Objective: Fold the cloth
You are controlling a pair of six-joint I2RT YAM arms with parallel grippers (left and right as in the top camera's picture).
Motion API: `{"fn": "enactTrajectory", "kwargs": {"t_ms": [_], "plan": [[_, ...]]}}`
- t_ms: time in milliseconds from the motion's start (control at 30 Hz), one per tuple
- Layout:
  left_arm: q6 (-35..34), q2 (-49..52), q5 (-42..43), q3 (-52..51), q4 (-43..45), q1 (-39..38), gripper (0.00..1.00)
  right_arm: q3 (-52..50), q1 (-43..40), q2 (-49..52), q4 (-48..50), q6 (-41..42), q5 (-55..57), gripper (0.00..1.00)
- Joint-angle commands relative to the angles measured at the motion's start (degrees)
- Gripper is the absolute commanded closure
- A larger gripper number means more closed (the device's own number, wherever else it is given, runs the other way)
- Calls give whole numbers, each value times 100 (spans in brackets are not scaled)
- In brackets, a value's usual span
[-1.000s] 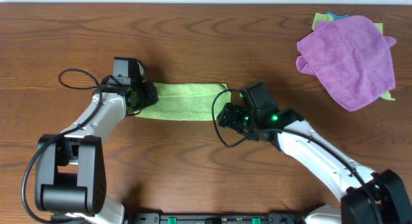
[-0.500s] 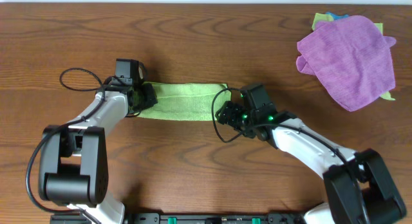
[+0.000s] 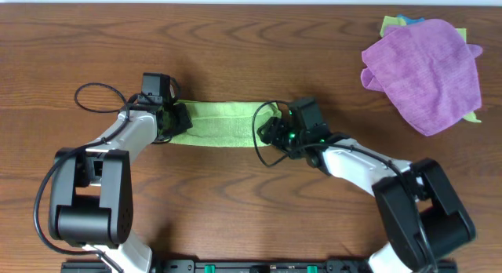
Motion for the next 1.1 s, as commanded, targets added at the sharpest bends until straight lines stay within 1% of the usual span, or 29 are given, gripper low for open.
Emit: {"fn": "enactTrajectory", "kwargs": {"t_ms": [0,33,67,100,133,200,233,267,300,600,833,1067], "plan": [[39,81,-85,85,-22,9,94,-103,-42,444,-2,61,136,39],[39,81,-85,85,-22,9,94,-103,-42,485,44,59,155,41],[39,81,-85,85,-22,9,94,-103,-42,527,81,57,205,45],[39,81,-85,85,-22,9,94,-103,-42,549,116,46,315,57],[39,81,-85,85,-22,9,94,-103,-42,549,160,-24,402,67],[39,81,-85,85,-24,9,94,-101,-42,549,352,-212,468,82],[39,81,-83,85,-24,9,94,-101,-42,549,468,-289,468,87],[39,81,-83,85,-26,9,94,-96,-42,549,549,-341,466,94],[39,81,-83,85,-39,9,94,-81,-42,549,621,-393,461,99],[131,81,-85,85,-85,37,94,372,-17,291,503,-944,-72,99],[129,81,-85,85,-83,35,94,1115,289,175,-273,-1353,-168,99],[129,76,-83,96,-83,35,94,1556,643,175,-363,-1368,-153,99]]}}
